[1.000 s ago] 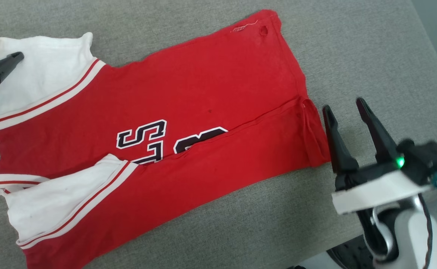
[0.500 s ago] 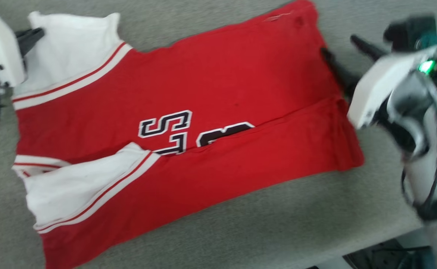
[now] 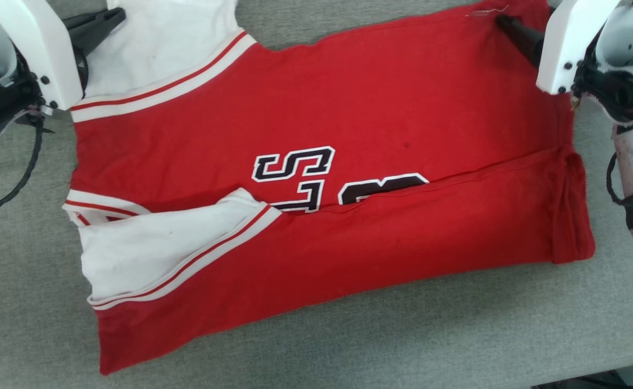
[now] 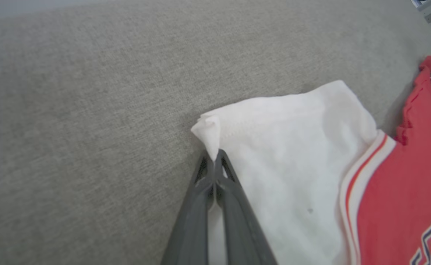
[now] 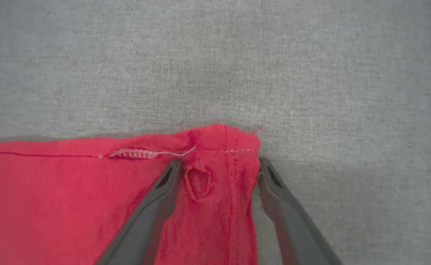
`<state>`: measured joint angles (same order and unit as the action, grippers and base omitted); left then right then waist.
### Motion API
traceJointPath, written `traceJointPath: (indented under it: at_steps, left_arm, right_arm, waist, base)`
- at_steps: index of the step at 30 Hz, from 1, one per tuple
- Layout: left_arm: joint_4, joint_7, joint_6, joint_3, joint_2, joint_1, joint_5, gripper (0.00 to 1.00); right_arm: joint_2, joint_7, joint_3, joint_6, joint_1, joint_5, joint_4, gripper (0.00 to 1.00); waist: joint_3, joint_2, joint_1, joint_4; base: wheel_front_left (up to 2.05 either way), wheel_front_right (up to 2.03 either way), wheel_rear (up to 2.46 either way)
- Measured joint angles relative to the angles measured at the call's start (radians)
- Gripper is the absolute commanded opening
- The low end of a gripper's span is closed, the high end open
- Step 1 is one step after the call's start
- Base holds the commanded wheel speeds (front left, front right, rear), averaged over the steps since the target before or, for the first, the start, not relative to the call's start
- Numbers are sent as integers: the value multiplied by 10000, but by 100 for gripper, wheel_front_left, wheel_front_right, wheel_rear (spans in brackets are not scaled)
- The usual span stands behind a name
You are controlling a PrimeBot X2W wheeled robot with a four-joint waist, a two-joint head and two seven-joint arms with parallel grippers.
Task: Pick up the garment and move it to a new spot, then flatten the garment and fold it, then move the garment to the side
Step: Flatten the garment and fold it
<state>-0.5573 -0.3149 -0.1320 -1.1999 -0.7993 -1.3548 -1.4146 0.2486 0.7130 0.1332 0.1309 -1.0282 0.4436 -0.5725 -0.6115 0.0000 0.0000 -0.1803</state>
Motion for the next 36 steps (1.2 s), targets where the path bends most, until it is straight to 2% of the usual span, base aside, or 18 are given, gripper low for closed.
traceJointPath:
  at_steps: [1, 2, 3, 9, 16, 24, 28, 31, 36]
  left_arm:
    - [31, 65, 0, -29, 27, -13, -17, 0]
    - [75, 153, 0, -61, 48, -13, -27, 0]
    - [144, 261, 0, -79, 54, -13, -56, 0]
    - [886, 1062, 2, -144, 88, 93, -318, 0]
    - [2815, 2487, 2, -228, -230, 990, -744, 0]
    - [5102, 4255, 2, -466, -1442, 2947, -903, 0]
    - [6036, 5148, 2, -573, -2228, 4296, -1026, 0]
    - [6516, 5559, 2, -616, -2604, 5305, -1229, 0]
    - [6826, 5749, 2, -585, -2627, 6826, -1214, 0]
  right_arm:
    - [0, -6, -13, 0, -97, -29, -132, 77]
    - [-8, -50, 8, 0, -149, -36, -196, 35]
    - [-17, -176, 2, 0, -177, -33, -247, 0]
    - [142, -1147, 180, 0, -174, 25, -276, 0]
    - [997, -1808, 581, 0, 1406, 543, 1034, 0]
    - [2031, -1758, 77, 0, 4630, 1045, 3455, 0]
    - [2006, -1582, -449, 0, 6268, 1174, 4679, 0]
    - [1929, -1498, -980, 0, 7355, 1177, 5381, 0]
    - [1423, -1308, -1741, 0, 8784, 1154, 6115, 0]
  waist:
    - [-11, 0, 0, 49]
    - [-11, 0, 0, 96]
    - [-4, 0, 1, 130]
    - [299, 0, 0, 290]
    - [1229, 0, 0, 561]
    - [2403, 0, 0, 1077]
    - [2855, 0, 0, 1308]
    - [3116, 0, 0, 1440]
    - [3240, 0, 0, 1589]
  base:
    - [0, 0, 0]
    - [0, 0, 0]
    - [0, 0, 0]
    - [0, 0, 0]
    - [0, 0, 0]
    - [0, 0, 0]
    - [0, 0, 0]
    - [0, 0, 0]
    - [0, 0, 0]
